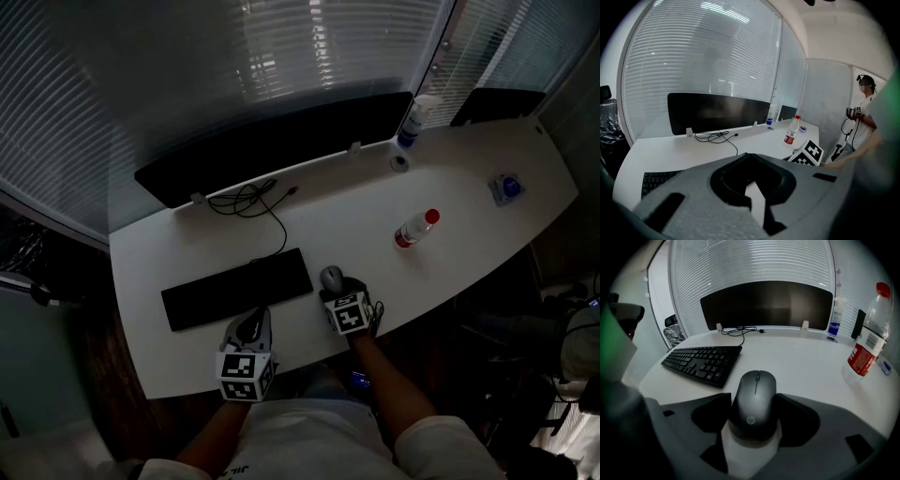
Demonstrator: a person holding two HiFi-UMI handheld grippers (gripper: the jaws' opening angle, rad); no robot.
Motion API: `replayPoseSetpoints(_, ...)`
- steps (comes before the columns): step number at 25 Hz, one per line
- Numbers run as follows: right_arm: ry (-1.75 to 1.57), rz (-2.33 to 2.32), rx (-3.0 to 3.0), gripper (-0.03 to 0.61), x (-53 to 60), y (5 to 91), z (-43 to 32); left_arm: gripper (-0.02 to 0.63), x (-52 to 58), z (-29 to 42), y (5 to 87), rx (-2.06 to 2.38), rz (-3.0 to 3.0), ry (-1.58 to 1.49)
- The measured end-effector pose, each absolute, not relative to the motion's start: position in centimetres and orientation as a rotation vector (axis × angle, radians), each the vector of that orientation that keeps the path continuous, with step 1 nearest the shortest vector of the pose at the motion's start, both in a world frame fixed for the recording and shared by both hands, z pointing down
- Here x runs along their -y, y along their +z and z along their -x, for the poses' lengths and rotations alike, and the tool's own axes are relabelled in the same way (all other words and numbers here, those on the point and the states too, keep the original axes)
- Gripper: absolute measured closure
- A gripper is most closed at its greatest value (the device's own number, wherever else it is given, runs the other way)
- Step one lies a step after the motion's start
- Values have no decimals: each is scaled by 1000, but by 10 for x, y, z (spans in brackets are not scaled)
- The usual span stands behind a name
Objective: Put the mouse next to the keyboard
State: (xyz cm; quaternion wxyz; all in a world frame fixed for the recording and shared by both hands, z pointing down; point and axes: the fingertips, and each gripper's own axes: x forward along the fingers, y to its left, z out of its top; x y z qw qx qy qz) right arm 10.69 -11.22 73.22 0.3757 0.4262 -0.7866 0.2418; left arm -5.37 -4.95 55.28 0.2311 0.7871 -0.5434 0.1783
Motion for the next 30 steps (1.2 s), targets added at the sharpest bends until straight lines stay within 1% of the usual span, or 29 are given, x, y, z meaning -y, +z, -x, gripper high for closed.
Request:
replayPoseSetpoints(9, 671, -1095, 2010, 267, 106, 728, -107, 609, 49, 59, 551, 1510, -2150, 479)
replayPoseSetpoints(20, 678, -1128, 2001, 268, 101, 703, -120, 609, 58, 58, 545, 1500, -2170, 439)
replayPoseSetpoints(26, 661, -1174, 2034, 270, 99, 666, -121, 609, 61, 55, 534, 1502, -2189, 411)
replayPoseSetpoints(30, 711, -1183, 2085, 275, 93, 631, -115, 609, 57, 54, 532, 1486, -2204, 407)
